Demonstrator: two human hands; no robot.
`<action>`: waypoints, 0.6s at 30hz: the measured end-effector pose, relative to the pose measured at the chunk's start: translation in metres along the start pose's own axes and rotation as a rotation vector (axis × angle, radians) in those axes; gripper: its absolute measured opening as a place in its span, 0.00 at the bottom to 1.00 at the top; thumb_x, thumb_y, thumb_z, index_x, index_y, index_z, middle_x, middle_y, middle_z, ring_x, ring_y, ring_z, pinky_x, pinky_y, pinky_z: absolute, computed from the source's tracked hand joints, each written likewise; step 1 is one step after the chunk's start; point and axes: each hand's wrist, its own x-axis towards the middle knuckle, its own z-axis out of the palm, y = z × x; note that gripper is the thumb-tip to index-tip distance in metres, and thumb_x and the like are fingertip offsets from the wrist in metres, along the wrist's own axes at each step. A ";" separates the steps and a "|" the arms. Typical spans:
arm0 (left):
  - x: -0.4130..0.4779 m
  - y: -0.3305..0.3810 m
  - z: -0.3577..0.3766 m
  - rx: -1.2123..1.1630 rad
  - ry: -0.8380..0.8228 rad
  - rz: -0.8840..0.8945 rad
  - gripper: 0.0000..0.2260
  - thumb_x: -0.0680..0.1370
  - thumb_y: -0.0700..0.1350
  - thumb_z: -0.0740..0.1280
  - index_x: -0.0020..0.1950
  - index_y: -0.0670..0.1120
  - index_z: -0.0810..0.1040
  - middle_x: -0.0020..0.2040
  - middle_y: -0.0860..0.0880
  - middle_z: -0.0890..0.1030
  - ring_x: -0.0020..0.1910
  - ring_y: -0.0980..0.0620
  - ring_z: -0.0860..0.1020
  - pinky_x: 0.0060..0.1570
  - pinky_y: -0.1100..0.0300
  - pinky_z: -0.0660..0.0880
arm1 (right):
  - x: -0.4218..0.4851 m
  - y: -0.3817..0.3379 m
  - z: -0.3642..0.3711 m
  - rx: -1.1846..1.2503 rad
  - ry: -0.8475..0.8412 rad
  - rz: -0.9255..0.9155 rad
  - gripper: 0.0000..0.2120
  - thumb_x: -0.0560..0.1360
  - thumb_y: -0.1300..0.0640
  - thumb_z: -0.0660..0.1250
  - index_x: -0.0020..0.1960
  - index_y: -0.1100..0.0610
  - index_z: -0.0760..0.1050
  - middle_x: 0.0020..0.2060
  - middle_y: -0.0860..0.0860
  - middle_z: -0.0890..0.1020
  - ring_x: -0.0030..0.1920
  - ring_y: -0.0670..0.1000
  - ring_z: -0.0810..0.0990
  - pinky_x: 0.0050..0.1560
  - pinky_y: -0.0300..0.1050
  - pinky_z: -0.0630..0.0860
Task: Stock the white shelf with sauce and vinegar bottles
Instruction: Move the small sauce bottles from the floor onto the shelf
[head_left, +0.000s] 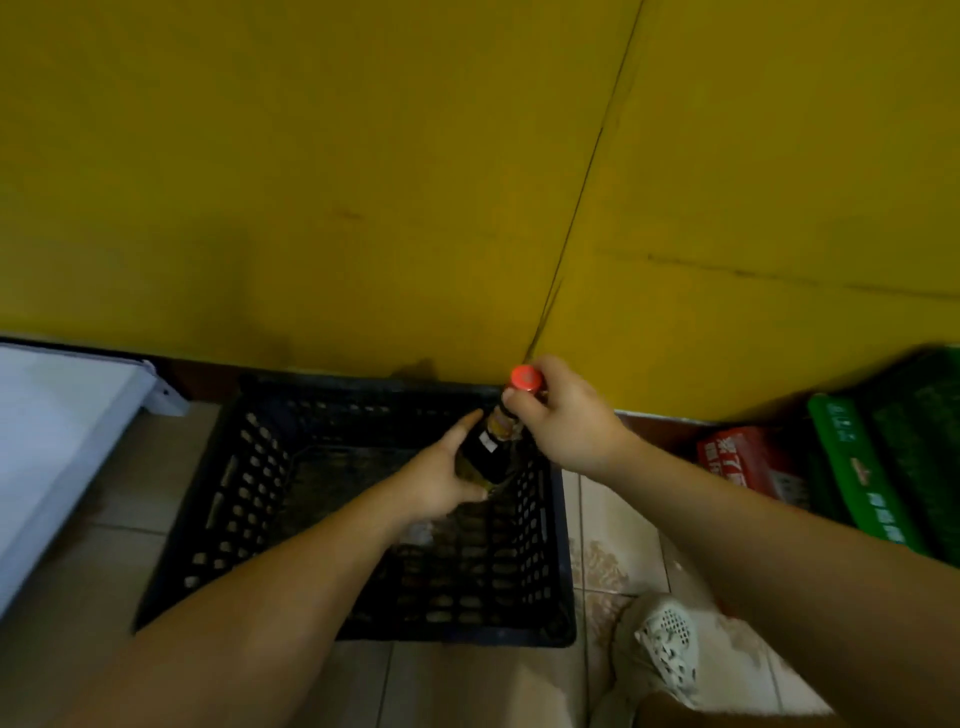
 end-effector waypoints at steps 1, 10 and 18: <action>-0.017 0.011 -0.006 -0.031 0.028 0.046 0.42 0.74 0.38 0.71 0.78 0.56 0.48 0.71 0.56 0.63 0.71 0.51 0.64 0.62 0.57 0.66 | -0.006 -0.017 -0.010 0.039 0.048 -0.015 0.11 0.79 0.50 0.63 0.54 0.57 0.69 0.43 0.54 0.76 0.44 0.56 0.76 0.42 0.50 0.73; -0.199 0.115 -0.031 -0.199 0.313 0.477 0.45 0.68 0.35 0.76 0.73 0.63 0.54 0.64 0.59 0.71 0.56 0.65 0.76 0.51 0.67 0.75 | -0.088 -0.197 -0.108 0.510 0.267 -0.293 0.07 0.81 0.60 0.61 0.51 0.47 0.70 0.42 0.52 0.80 0.45 0.53 0.80 0.46 0.56 0.79; -0.327 0.193 -0.032 -0.171 0.600 0.731 0.39 0.67 0.38 0.77 0.61 0.73 0.61 0.58 0.54 0.76 0.56 0.51 0.79 0.54 0.52 0.78 | -0.161 -0.294 -0.158 0.555 0.358 -0.510 0.21 0.79 0.54 0.66 0.69 0.46 0.63 0.46 0.54 0.81 0.43 0.51 0.82 0.42 0.50 0.80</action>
